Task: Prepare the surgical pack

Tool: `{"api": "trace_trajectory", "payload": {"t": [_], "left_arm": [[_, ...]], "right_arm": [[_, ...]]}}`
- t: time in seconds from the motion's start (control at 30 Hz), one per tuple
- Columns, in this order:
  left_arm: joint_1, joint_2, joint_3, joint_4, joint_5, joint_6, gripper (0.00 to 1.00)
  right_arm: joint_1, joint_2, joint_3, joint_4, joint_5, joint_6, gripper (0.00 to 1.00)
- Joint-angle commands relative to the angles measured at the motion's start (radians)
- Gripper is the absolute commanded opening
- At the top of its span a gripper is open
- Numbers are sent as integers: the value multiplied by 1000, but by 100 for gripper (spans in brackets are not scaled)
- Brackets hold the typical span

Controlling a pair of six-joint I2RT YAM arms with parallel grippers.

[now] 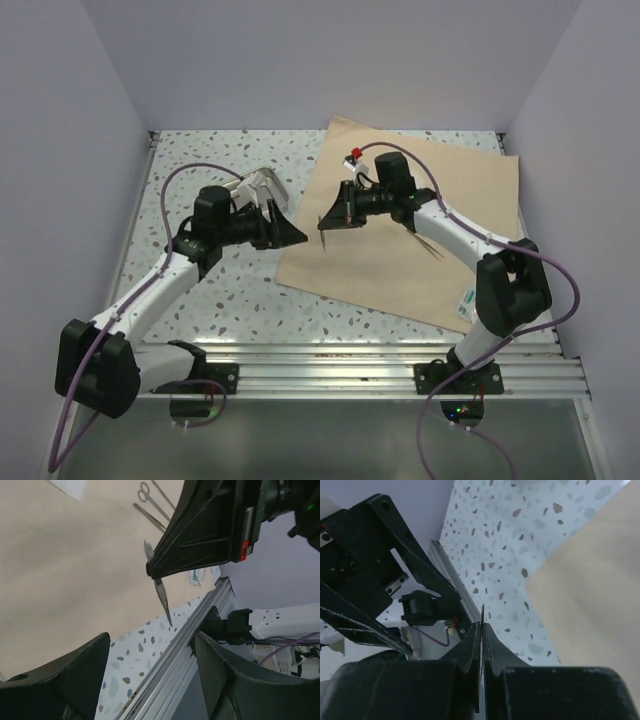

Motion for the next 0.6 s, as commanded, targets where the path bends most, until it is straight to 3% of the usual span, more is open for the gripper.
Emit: {"api": "trace_trajectory", "payload": {"t": [0.0,0.23,0.57], "left_arm": [[-20,20,-28,229,90,-108,72],[-40,59,-34,278,99,-148,61],[-57,86,-31,316,102,-172,41]], "right_arm": [[9,-33,-64,339,-135,243,0],[31,-30,-97,485,-134,365,0],[54,-28,-124,550,-135,410,0]]}}
